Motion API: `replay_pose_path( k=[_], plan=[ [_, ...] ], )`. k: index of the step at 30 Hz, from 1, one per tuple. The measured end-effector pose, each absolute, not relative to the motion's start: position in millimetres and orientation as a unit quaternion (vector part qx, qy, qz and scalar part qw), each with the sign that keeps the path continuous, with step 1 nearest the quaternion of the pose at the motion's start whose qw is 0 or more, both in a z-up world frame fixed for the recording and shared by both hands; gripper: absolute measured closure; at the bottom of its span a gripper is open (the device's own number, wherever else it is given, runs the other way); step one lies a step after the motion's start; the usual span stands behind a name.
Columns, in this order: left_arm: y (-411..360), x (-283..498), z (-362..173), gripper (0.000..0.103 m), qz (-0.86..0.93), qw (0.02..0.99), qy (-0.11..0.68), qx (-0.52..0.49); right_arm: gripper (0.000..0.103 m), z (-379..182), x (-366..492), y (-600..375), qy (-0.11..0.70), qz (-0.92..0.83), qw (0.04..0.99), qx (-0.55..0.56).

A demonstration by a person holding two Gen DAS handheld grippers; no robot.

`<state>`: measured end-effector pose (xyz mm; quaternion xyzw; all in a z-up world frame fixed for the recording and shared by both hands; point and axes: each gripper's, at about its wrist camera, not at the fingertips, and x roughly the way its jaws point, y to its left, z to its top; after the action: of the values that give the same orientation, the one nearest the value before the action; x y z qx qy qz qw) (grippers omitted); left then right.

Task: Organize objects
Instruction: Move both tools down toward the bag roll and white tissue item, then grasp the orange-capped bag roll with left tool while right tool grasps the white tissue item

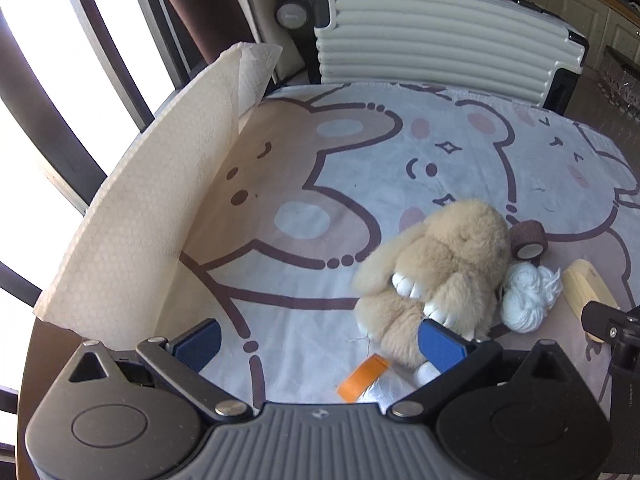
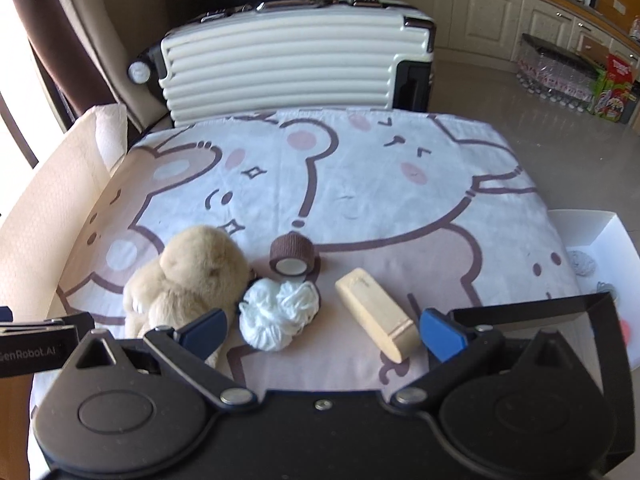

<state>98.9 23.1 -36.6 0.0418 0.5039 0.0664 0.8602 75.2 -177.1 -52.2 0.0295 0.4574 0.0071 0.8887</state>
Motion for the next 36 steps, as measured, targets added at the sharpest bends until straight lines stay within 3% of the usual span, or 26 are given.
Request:
replay_pose_path(
  k=[6, 12, 20, 27, 36],
  plan=[
    [29.9, 100.8, -54.6, 0.0, 0.045, 0.846, 0.531, 0.006, 0.0, -71.5, 73.4, -175.1, 0.476, 0.043, 0.875, 0.073],
    [31.0, 103.0, -66.1, 0.002, 0.038, 0.84, 0.541, -0.001, 0.008, -83.2, 73.6, -165.3, 0.486, 0.083, 0.866, 0.078],
    [51.0, 105.2, -79.0, 0.016, 0.049, 0.824, 0.562, -0.049, 0.034, -99.4, 76.9, -150.9, 0.506, 0.134, 0.849, 0.066],
    [53.0, 105.2, -82.8, 0.018, 0.035, 0.818, 0.57, -0.063, 0.052, -109.7, 80.4, -131.2, 0.525, 0.171, 0.832, 0.049],
    [53.8, 105.0, -86.7, 0.018, 0.028, 0.807, 0.584, -0.084, 0.059, -120.7, 83.3, -116.3, 0.545, 0.203, 0.813, 0.035]
  ],
)
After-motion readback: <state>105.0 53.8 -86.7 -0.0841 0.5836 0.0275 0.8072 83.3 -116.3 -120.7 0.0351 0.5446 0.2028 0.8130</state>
